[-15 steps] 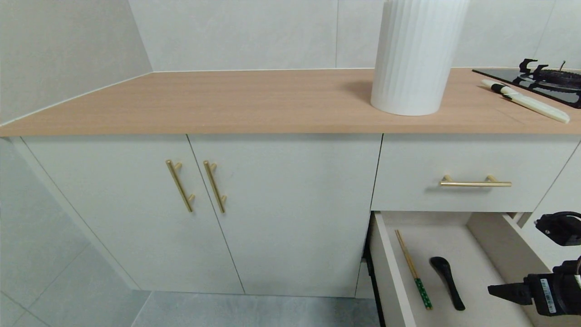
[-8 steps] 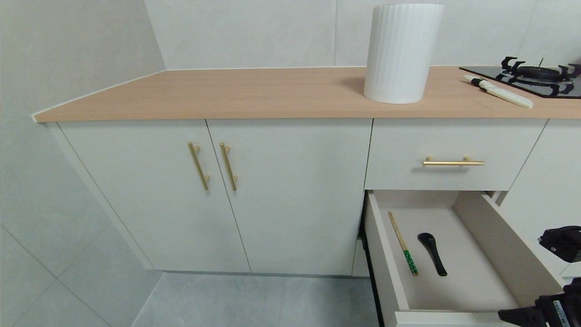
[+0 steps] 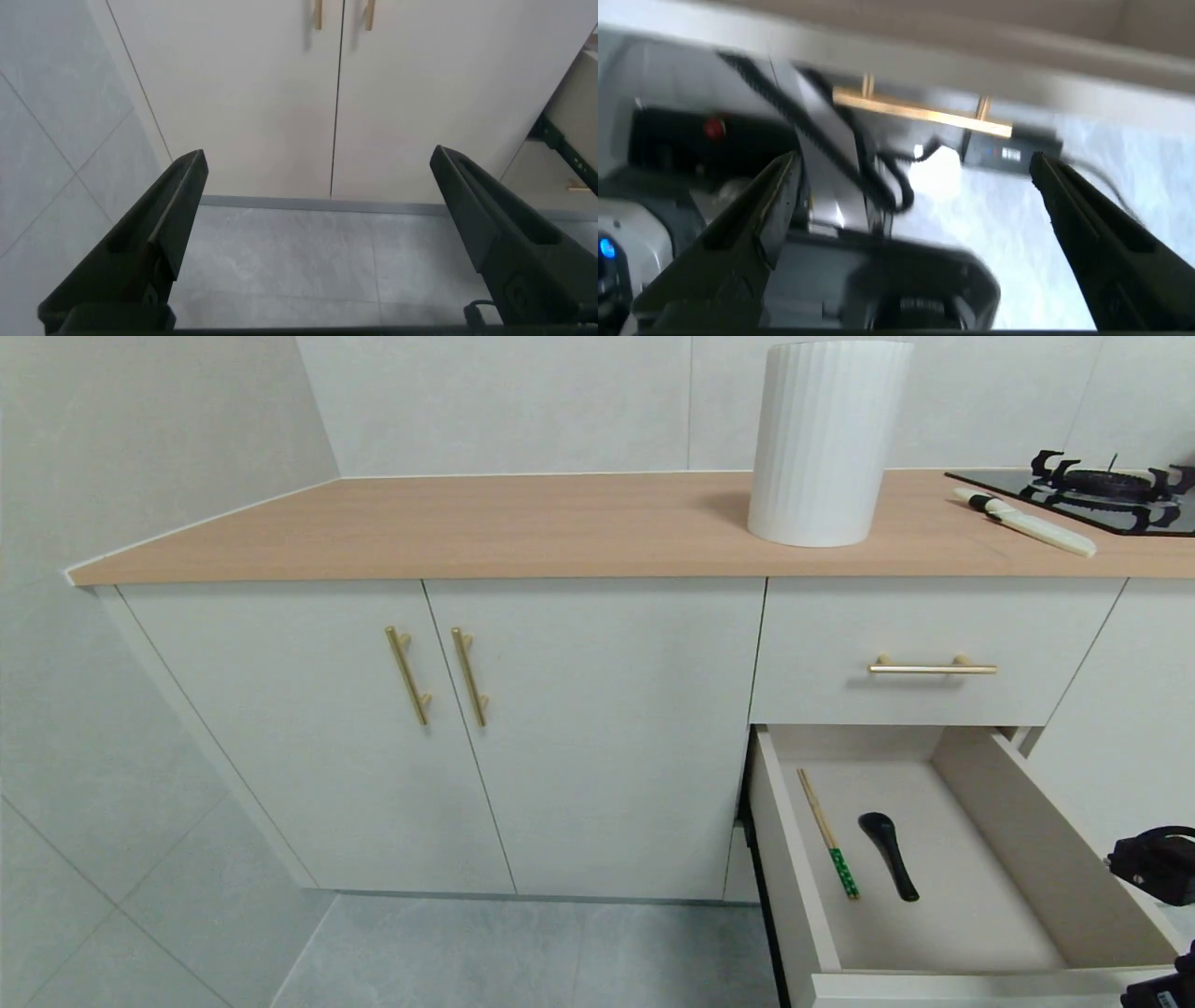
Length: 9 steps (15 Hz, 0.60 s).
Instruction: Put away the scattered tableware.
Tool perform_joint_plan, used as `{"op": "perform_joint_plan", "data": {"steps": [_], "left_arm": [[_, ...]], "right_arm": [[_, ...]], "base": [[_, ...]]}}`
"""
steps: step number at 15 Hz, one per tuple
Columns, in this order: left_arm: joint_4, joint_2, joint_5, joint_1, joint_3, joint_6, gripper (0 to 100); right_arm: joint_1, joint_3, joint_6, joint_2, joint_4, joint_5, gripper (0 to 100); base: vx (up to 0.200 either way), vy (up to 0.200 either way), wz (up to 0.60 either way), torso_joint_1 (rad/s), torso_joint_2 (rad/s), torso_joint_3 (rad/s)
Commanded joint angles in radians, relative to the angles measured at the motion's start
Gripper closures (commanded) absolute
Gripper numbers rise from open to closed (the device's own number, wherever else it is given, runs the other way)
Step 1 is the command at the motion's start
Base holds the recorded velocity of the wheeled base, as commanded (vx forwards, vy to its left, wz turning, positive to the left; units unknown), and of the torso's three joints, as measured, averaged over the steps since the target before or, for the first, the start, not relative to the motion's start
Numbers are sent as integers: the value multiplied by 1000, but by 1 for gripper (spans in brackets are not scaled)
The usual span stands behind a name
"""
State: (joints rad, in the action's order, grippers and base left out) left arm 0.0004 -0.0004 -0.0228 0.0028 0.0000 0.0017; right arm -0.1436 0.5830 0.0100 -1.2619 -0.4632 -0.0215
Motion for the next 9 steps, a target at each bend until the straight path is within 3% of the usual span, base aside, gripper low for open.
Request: {"op": "perform_joint_plan", "data": {"steps": [1, 7, 9], "left_arm": [[0, 0, 0, 0, 0, 0, 0], [0, 0, 0, 0, 0, 0, 0], [0, 0, 0, 2, 0, 0, 0]], "right_arm": [[-16, 15, 4, -67, -12, 2, 0], [-22, 3, 45, -255, 67, 3, 0], [-22, -18, 76, -275, 155, 26, 0]], "base": [[0, 0, 0, 0, 0, 0], [0, 0, 0, 0, 0, 0], [0, 0, 0, 0, 0, 0]]}}
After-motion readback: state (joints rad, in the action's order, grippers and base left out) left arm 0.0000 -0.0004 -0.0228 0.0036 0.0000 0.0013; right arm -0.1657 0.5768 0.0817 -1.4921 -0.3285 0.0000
